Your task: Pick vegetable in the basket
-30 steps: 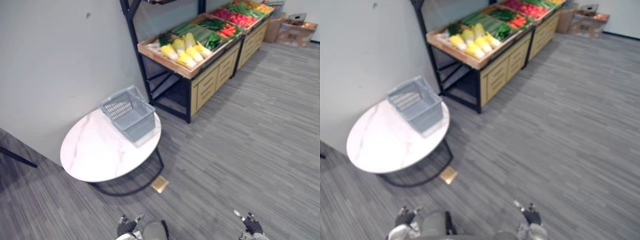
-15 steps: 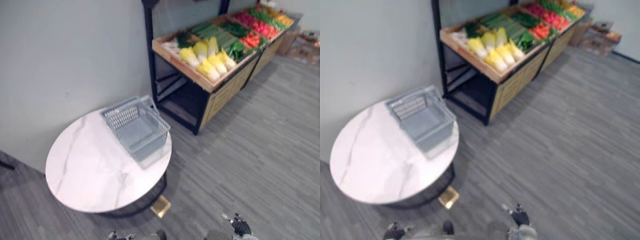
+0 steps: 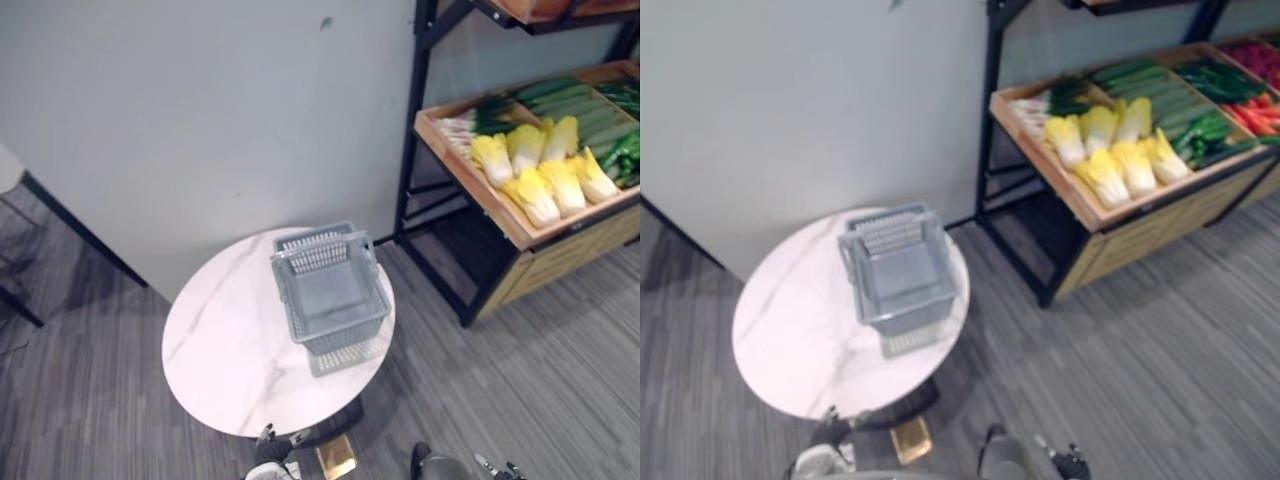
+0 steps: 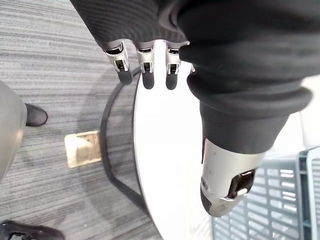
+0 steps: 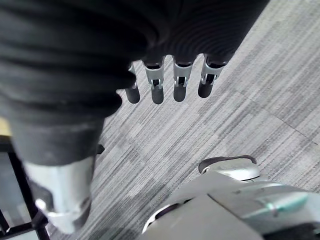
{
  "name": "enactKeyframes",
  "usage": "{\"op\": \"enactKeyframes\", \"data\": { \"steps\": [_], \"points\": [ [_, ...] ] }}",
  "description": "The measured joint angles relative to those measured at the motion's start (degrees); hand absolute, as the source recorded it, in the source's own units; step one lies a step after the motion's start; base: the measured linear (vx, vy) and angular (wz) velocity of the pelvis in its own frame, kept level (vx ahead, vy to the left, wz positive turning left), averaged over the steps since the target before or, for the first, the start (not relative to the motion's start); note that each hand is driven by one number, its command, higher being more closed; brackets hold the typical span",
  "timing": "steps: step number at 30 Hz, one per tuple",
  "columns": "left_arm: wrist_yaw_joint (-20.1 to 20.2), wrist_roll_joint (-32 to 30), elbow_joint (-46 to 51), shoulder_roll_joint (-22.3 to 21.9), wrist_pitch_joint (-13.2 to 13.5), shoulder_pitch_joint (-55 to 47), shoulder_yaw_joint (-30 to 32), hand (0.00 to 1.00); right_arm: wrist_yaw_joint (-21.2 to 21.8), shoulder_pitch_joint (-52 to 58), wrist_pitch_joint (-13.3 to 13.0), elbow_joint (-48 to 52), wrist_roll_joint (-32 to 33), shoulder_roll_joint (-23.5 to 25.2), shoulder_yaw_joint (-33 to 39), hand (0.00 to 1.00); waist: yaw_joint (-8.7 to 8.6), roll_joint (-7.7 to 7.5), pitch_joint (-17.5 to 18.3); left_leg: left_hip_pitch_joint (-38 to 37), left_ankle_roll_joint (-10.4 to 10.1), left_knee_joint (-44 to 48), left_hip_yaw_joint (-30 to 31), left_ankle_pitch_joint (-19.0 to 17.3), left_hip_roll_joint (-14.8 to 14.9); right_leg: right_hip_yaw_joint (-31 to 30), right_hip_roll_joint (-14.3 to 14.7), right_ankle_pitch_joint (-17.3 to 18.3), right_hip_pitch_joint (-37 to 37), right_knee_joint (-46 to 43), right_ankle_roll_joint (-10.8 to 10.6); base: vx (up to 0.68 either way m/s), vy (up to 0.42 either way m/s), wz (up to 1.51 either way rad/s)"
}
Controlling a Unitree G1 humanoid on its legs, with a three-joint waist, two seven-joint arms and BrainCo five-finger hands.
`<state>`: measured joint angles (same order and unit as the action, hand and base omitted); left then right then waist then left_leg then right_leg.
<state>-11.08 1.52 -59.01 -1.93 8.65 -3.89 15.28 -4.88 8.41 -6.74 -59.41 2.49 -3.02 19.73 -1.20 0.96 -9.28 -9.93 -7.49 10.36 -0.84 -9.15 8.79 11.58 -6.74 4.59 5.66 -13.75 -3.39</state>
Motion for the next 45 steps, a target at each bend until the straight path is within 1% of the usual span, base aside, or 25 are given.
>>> {"op": "enactKeyframes", "data": {
  "steps": [1, 2, 3, 4, 5, 7, 8, 9, 10, 11, 12, 14, 15, 17, 18, 20, 22, 26, 28, 32, 33, 37, 39, 41, 45],
  "points": [
    [-0.08, -0.05, -0.03, -0.11, -0.01, -0.08, 1.72, 0.00, 0.00, 0.07, 0.06, 0.02, 0.03, 0.01, -0.07, 0.00, 0.20, -0.15, -0.12, 2.22, -0.39, 5.55, -0.05, 0.21, 0.41, 1.12, 0.02, 0.81, -1.93, 0.72, 0.66, 0.12, -0.215, 0.47],
    [-0.10, 0.01, -0.02, -0.09, -0.02, -0.24, 2.54, 0.00, 0.01, 0.07, 0.06, 0.07, 0.04, 0.01, -0.14, 0.00, 0.33, -0.19, -0.15, 3.60, -0.87, 8.58, -0.10, 0.46, 0.58, 1.52, -0.03, 1.09, -2.71, 0.90, 0.71, 0.09, -0.174, 0.43],
    [-0.11, 0.08, -0.10, -0.09, -0.06, -0.59, 3.49, 0.00, 0.00, 0.09, 0.05, 0.33, 0.04, -0.02, -0.50, 0.00, 0.29, -0.20, -0.18, 6.37, -2.00, 14.55, -0.37, 1.06, 1.15, 2.58, -0.18, 1.36, -4.37, 1.76, 0.89, 0.07, -0.127, 0.35],
    [-0.18, 0.19, -0.26, -0.07, -0.07, -1.20, 4.57, 0.00, 0.02, 0.27, 0.02, 0.58, 0.10, -0.07, -0.77, 0.00, 0.42, -0.21, -0.18, 8.37, -2.27, 19.02, -2.27, 1.36, 2.38, 3.43, -0.46, 1.41, -5.57, 2.66, 0.96, 0.06, -0.113, 0.35],
    [-0.21, 0.74, -0.33, -0.12, -0.10, -1.52, 5.32, 0.00, 0.02, 0.27, -0.06, 0.72, 0.19, -0.09, -0.98, 0.00, 0.28, -0.21, -0.18, 9.01, -2.11, 19.89, -4.11, 1.35, 3.07, 3.96, -0.59, 1.37, -6.23, 3.27, 0.90, 0.06, -0.051, 0.32],
    [-0.47, 2.04, -0.40, -0.06, -0.05, -1.60, 5.80, 0.00, 0.01, 0.18, -0.28, 0.75, 0.38, -0.07, -1.04, 0.00, 0.28, -0.24, -0.16, 9.63, -0.26, 17.27, -12.03, 1.50, 6.04, 4.98, -1.17, 0.98, -7.70, 4.85, 0.30, 0.05, 0.019, 0.28],
    [-0.59, 2.05, -0.51, -0.01, -0.10, -1.60, 6.03, 0.00, 0.01, 0.09, -0.40, 0.77, 0.75, -0.07, -1.06, 0.00, 0.23, -0.23, -0.14, 9.55, 1.31, 13.79, -14.28, 2.56, 6.71, 5.03, -1.43, 0.73, -7.89, 5.39, -0.09, 0.06, 0.115, 0.13],
    [-1.16, 2.05, -0.98, -0.04, -0.10, -1.48, 5.92, 0.00, 0.00, -0.01, -0.66, 0.76, 0.96, -0.32, -1.11, 0.00, 0.10, 0.00, -0.01, 9.29, 2.74, 8.14, -14.59, 5.21, 6.81, 4.99, -1.66, 0.24, -7.76, 5.99, -0.94, 0.06, 0.157, 0.04],
    [-1.52, 2.04, -1.57, 0.09, -0.11, -1.25, 5.78, 0.00, -0.02, -0.30, -0.72, 0.72, 0.97, -0.66, -1.33, 0.00, 0.13, -0.05, 0.17, 8.50, 2.13, 5.14, -13.85, 5.28, 5.76, 4.65, -2.00, -0.35, -7.61, 6.90, -1.84, 0.10, 0.257, 0.00],
    [-2.00, 1.71, -2.22, 0.65, -0.29, -1.28, 4.82, 0.00, -0.16, -0.71, -0.90, 0.78, 0.78, -0.65, -2.36, 0.00, -0.17, 0.30, 1.36, 7.50, 2.06, 0.61, -13.74, 5.30, 4.15, 3.73, -2.16, -1.88, -7.30, 9.61, -3.25, 0.08, 0.182, 0.00],
    [-2.21, 1.58, -2.59, 1.21, -0.47, -1.24, 3.90, 0.00, -0.16, -0.86, -0.98, 0.81, 0.46, -0.71, -2.71, 0.00, -0.41, 0.19, 1.74, 7.14, 1.89, -1.50, -13.72, 5.21, 3.48, 3.51, -2.17, -3.02, -7.06, 11.30, -3.49, 0.12, 0.245, -0.02],
    [-2.38, 0.48, -2.57, 2.62, -0.59, -0.65, -0.06, 0.00, -0.34, -1.62, -0.95, 2.97, -0.52, -1.09, -5.01, 0.00, -0.31, -0.37, 1.54, 7.09, 1.27, -6.63, -14.24, 4.89, 1.22, 3.23, -2.63, -7.43, -6.60, 15.70, -4.08, 0.08, 0.188, -0.02],
    [-2.41, -0.17, -2.55, 3.39, -0.58, -0.47, -1.17, 0.00, -0.48, -1.51, -0.96, 4.43, -1.20, -1.12, -5.71, 0.00, -0.32, -0.61, 1.48, 7.31, 1.29, -6.69, -14.19, 4.90, 0.64, 3.16, -3.13, -7.97, -6.45, 16.02, -4.24, 0.03, 0.151, 0.03],
    [-2.46, -2.31, -2.43, 4.93, -0.60, -0.39, -5.17, 0.00, -0.80, -0.80, -0.86, 14.41, -5.36, -2.53, -9.84, 0.00, -0.39, -1.01, 1.50, 6.79, 1.34, -6.97, -14.32, 4.87, -1.17, 1.84, -4.73, -8.21, -6.22, 15.60, -4.63, 0.02, 0.123, -0.09],
    [-2.51, -3.03, -2.28, 5.19, -0.56, -0.39, -5.97, 0.00, -0.79, -0.75, -0.92, 17.86, -6.86, -3.29, -10.92, 0.00, -0.38, -1.00, 1.52, 6.61, 1.37, -7.32, -14.48, 4.85, -1.38, 1.41, -4.88, -8.28, -5.98, 15.50, -4.73, -0.01, 0.073, -0.22],
    [-2.44, -5.08, -1.68, 6.47, -0.48, -0.36, -8.80, 0.00, -0.87, -1.99, -1.79, 29.23, -11.80, -7.35, -13.23, 0.00, -0.33, -1.16, 1.58, 6.65, 1.45, -8.50, -14.77, 4.80, -2.14, 0.50, -5.12, -8.66, -4.71, 15.42, -5.31, -0.03, 0.042, -0.18],
    [-2.42, -5.05, -1.37, 6.86, -0.49, -0.38, -9.35, 0.00, -1.12, -3.77, -2.15, 35.26, -14.90, -10.57, -13.32, 0.00, -0.36, -1.86, 1.54, 6.69, 1.68, -9.24, -14.77, 4.99, -2.21, 0.33, -5.03, -8.79, -4.19, 15.41, -5.47, -0.04, 0.006, -0.06],
    [-2.39, -5.06, -1.26, 7.87, -0.50, -0.67, -9.42, 0.00, -2.10, -6.37, -2.17, 45.40, -20.88, -16.65, -13.36, 0.00, -0.33, -3.05, 1.89, 6.54, 1.68, -9.98, -15.38, 5.21, -2.09, -0.39, -4.69, -8.93, -3.71, 15.52, -5.45, -0.02, -0.016, -0.10],
    [-2.29, -5.06, -1.31, 8.46, -0.54, -0.90, -9.32, 0.00, -2.36, -8.43, -2.11, 52.38, -25.47, -20.41, -13.48, 0.00, -0.49, -3.53, 2.10, 6.74, 1.69, -10.46, -16.05, 5.31, -2.14, -1.18, -4.54, -9.27, -2.73, 15.72, -5.42, 0.00, -0.012, -0.18],
    [-2.14, -5.07, -1.37, 8.70, -0.62, -0.98, -8.82, 0.00, -3.55, -13.52, -2.04, 59.09, -31.69, -23.40, -15.65, 0.00, -0.52, -3.83, 2.08, 6.67, 1.64, -11.15, -16.04, 5.44, -2.16, -1.10, -4.36, -9.34, -2.66, 16.06, -5.43, 0.01, -0.003, -0.01],
    [-2.14, -5.07, -1.37, 8.69, -0.69, -0.99, -8.62, 0.00, -3.71, -14.75, -2.08, 59.37, -31.82, -23.44, -16.52, 0.00, -0.46, -3.84, 2.07, 6.68, 1.64, -11.20, -16.06, 5.44, -2.16, -1.10, -4.34, -9.36, -2.66, 16.17, -5.44, 0.03, -0.010, -0.01],
    [-2.16, -5.01, -1.33, 8.74, -1.71, -0.99, -8.01, 0.00, -4.53, -24.99, -2.06, 55.54, -31.93, -23.50, -27.46, 0.00, 0.13, -4.00, 1.76, 6.87, 1.63, -11.45, -15.99, 5.44, -2.17, -0.90, -4.21, -9.44, -2.67, 16.69, -5.38, 0.02, -0.007, 0.00],
    [-2.16, -5.01, -1.08, 8.82, -1.68, -0.84, -8.03, 0.00, -4.11, -30.88, -2.07, 50.33, -31.93, -23.50, -32.30, 0.00, 0.70, -4.14, 1.16, 6.97, 1.65, -11.45, -15.86, 5.45, -2.21, -0.80, -4.22, -9.45, -2.67, 16.69, -5.37, 0.00, -0.005, 0.02],
    [-2.20, -4.97, 0.52, 8.82, -1.60, -0.77, -8.08, 0.00, -3.33, -39.18, -1.96, 41.35, -31.92, -23.49, -36.71, 0.00, 1.91, -4.23, -0.20, 7.70, 1.73, -11.18, -15.14, 5.60, -2.29, -0.12, -4.35, -9.76, -2.55, 16.78, -5.14, -0.01, -0.011, 0.15],
    [-2.41, -3.98, 0.92, 8.97, -1.40, 0.33, -8.03, 0.00, -3.24, -51.38, -0.99, 28.55, -31.92, -23.50, -39.39, 0.00, 3.66, -4.03, -3.61, 10.19, 1.93, -11.22, -12.92, 6.82, -2.46, 1.22, -4.65, -10.35, -1.48, 16.83, -4.83, -0.04, -0.017, 0.29]
  ]
}}
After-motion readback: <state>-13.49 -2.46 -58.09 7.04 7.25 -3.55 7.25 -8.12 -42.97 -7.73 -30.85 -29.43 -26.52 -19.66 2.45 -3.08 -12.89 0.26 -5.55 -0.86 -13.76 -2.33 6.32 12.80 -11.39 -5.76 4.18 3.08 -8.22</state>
